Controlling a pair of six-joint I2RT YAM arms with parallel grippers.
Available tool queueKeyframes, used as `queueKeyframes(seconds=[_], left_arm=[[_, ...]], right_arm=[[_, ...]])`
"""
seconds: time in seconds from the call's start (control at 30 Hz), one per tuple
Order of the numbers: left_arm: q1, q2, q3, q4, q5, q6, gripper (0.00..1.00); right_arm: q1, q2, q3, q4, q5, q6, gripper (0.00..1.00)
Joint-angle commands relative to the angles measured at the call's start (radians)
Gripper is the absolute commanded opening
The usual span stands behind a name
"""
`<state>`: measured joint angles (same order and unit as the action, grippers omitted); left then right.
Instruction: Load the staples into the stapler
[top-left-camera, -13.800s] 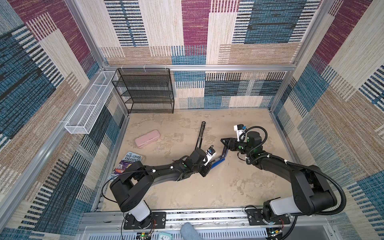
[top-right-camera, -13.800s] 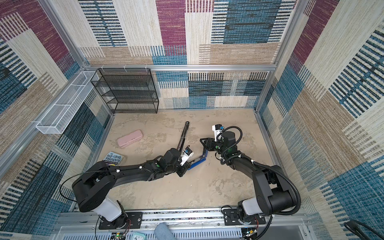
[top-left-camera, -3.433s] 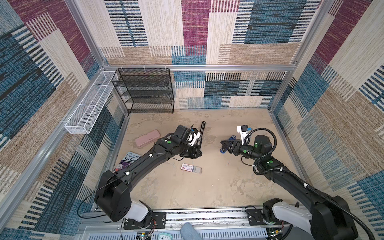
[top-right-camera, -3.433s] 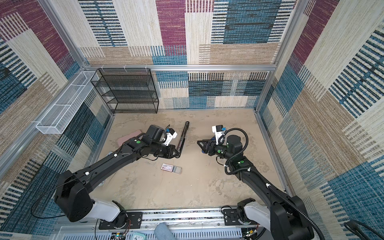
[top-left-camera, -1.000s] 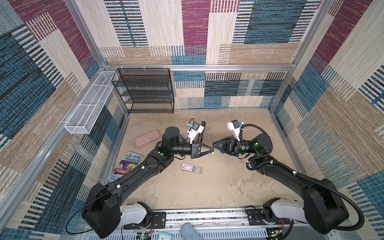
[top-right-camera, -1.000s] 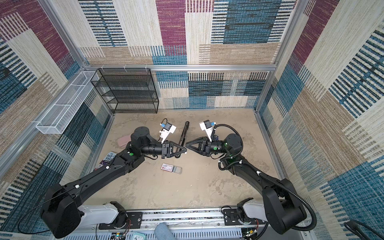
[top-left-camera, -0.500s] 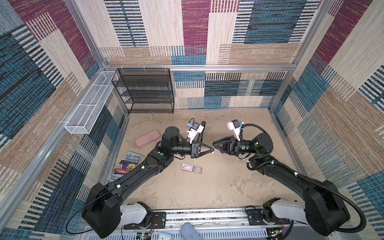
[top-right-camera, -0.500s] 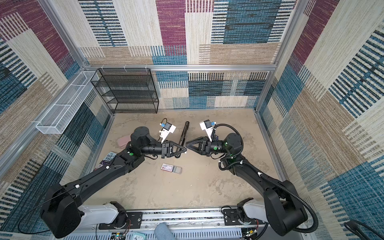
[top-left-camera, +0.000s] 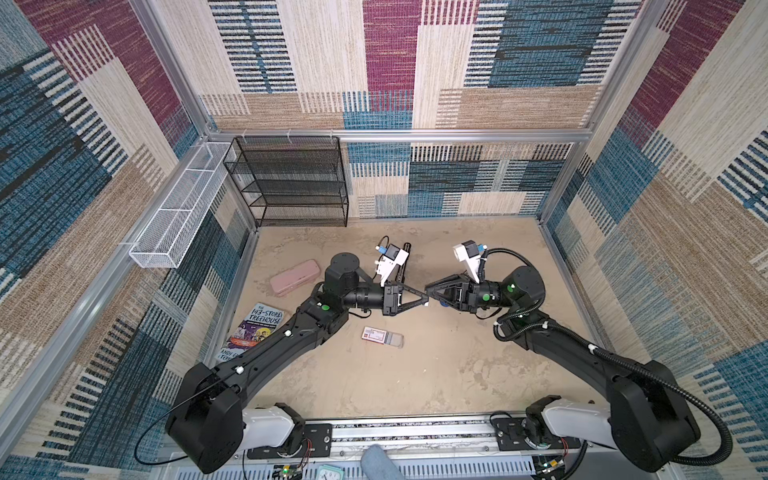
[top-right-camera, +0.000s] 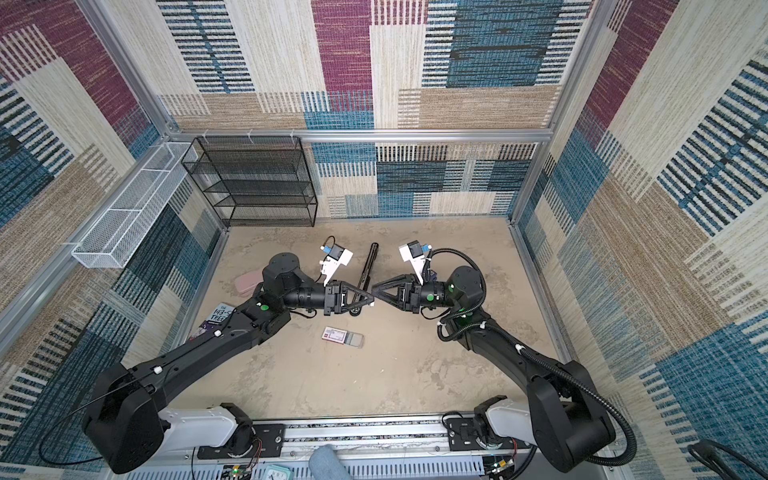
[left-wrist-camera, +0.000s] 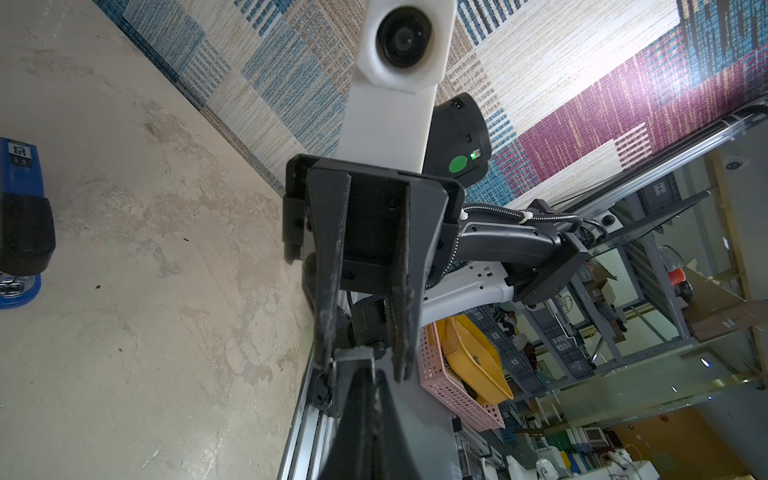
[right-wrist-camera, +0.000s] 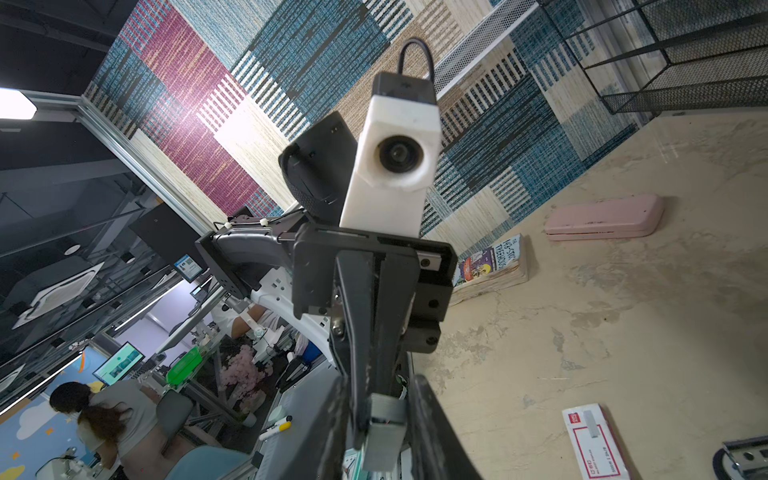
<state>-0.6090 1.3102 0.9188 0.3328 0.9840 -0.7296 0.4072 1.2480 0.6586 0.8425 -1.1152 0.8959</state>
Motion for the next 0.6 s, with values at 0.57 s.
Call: queueKeyframes(seconds=[0.57], left_arm=[[0.002,0.006,-0.017,0.055,0.030,-0.019,0.00]], right_arm=[[-0.070,-0.096,-0.051,-0.069,0.071,-0.031,0.19]])
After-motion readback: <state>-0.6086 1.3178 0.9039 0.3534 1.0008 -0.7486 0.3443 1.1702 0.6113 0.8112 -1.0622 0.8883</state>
